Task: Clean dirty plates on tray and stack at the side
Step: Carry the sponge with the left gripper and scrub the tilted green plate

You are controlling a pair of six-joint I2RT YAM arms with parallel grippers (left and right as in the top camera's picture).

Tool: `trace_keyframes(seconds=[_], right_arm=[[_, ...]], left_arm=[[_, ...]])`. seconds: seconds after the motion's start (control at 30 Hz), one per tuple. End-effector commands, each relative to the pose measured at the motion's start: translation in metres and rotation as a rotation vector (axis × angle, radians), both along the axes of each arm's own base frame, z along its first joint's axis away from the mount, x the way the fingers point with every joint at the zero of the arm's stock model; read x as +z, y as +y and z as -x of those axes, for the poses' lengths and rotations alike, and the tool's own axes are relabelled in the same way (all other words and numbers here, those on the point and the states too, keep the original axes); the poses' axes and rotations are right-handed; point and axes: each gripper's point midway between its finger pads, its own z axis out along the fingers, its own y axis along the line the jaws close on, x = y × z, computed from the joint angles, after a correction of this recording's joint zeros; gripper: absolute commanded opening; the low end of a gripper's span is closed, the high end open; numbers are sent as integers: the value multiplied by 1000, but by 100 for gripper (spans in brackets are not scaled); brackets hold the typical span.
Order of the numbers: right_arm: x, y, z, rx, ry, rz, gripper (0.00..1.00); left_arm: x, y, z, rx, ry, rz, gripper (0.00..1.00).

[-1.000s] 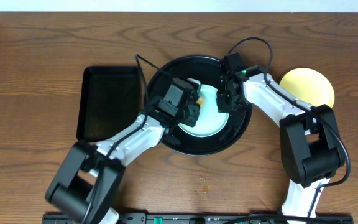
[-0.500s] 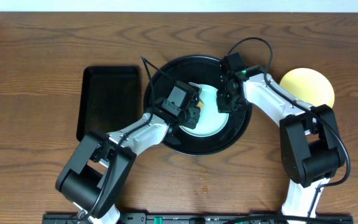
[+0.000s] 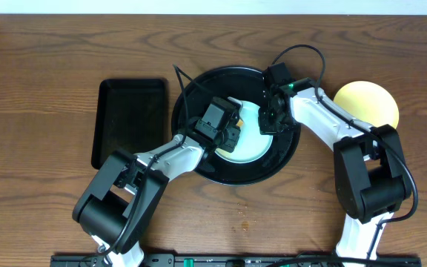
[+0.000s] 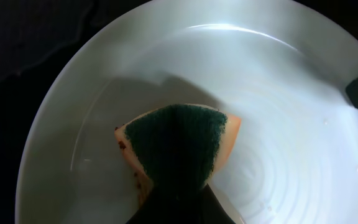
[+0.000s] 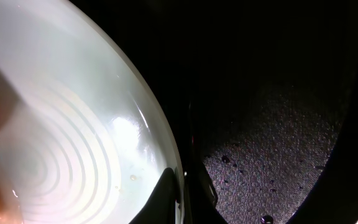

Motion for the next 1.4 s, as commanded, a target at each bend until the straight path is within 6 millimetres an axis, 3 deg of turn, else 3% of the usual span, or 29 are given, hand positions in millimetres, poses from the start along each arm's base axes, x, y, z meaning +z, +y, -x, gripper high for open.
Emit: trace_keyframes(seconds=[0.0,0.43,0.87,1.2,1.37], right_arm=[[-9,-6,8,-3,29,31,1],[-9,-6,8,-3,29,31,1],[-9,-7,8,-4,27,35,1],[-9,-7,8,-4,26,34,1],[-9,-7,8,-4,27,34,1]], left_arm=[[-22,14,0,-13,1,-101,8],[-58,20,-6,-32,9,-140,7],[-48,26,-27,-54,-77,-141,8],[-7,6,-64,-69,-302,-58,8],[3,2,-71,-64,-345,-35,8]])
